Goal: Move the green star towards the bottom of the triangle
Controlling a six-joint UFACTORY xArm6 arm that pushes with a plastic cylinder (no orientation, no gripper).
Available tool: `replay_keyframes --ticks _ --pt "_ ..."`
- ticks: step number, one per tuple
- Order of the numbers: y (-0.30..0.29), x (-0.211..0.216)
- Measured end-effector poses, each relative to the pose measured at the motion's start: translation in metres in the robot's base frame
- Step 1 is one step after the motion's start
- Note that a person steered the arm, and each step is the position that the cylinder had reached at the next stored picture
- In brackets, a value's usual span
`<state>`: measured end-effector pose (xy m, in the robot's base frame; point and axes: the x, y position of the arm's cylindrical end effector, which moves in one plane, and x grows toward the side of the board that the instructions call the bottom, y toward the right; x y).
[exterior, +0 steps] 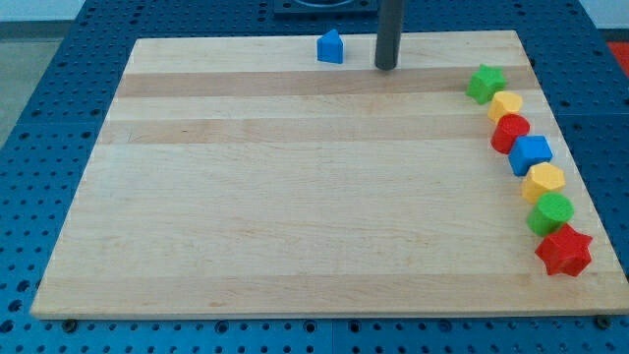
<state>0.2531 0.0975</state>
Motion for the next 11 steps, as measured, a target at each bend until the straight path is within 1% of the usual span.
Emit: replay_keyframes --ticks 1,2,3,4,5,7,8,9,10,11 --pt "0.014 -0.01" --pt "0.061 -0.006" --pt "0.157 0.039" --pt "0.223 0.064" --pt "0.186 0.081" --pt "0.029 0.064" --pt "-0.025 0.039" --pt "-0.016 0.064" --pt "-0.041 0.067" --pt "-0.062 0.055"
